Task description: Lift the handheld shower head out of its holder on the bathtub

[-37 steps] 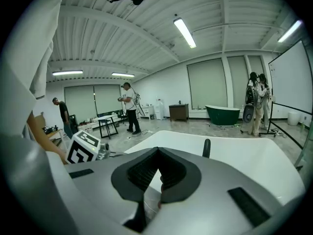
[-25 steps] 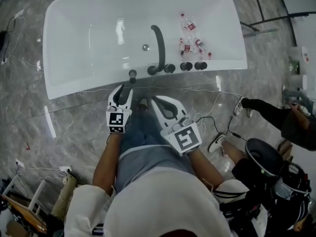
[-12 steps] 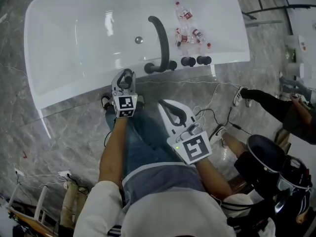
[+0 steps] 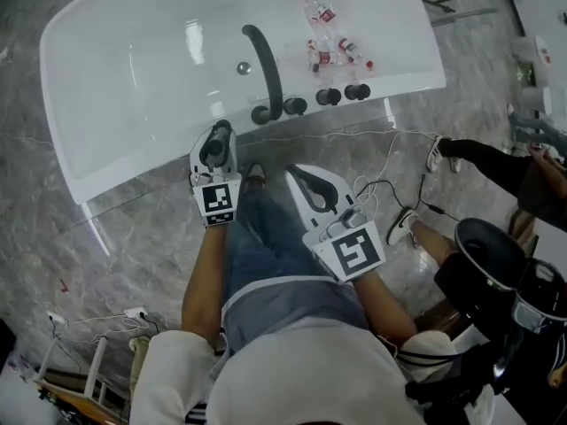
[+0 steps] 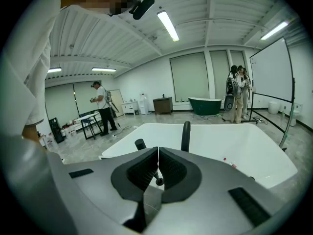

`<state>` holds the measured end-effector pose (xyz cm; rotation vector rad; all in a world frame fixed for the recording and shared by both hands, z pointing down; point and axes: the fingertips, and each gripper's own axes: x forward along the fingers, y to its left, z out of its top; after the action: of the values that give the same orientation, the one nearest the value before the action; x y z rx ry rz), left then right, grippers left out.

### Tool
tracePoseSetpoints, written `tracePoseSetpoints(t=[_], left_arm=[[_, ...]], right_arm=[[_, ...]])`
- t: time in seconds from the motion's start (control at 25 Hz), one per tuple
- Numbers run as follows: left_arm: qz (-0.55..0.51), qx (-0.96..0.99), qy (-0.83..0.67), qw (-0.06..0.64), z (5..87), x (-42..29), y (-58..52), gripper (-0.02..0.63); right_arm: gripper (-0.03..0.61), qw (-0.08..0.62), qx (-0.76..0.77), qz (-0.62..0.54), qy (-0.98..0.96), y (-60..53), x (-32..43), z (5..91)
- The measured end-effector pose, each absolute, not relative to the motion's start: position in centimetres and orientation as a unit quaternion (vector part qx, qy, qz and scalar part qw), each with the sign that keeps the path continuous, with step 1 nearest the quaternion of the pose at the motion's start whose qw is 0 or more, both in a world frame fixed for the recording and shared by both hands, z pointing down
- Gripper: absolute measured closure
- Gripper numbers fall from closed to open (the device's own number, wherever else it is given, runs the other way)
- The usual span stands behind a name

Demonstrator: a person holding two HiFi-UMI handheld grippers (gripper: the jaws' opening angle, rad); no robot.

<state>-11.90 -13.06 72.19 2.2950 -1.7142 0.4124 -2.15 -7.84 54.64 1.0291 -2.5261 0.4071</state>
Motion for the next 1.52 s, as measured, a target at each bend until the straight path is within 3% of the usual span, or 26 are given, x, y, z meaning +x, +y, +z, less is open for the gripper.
tracePoseSetpoints(t=[0.56, 0.8, 1.0, 1.52], left_arm=[[0.043, 0.847, -0.527, 0.056, 31.1, -8.5, -2.7, 0.465], [-0.003, 0.86, -0.51, 0.024, 19.0, -8.8, 0.0, 0.465], [-0.032, 0.878, -0.478, 0.007, 15.3, -8.7, 1.0, 0.465], [-0.038, 0.892, -0.449, 0.041, 16.4, -9.2, 0.9, 0.465]], right_arm=[[0.561, 0.087, 0.386, 0.097, -0.913, -1.4, 0.5, 31.6], [0.56, 0.061, 0.402, 0.097, -0.908, 0.7, -0.9, 23.6], [0.561, 0.056, 0.414, 0.09, -0.904, 2.1, -1.6, 22.5], [0.561, 0.062, 0.431, 0.096, -0.895, 2.0, -2.2, 23.3]])
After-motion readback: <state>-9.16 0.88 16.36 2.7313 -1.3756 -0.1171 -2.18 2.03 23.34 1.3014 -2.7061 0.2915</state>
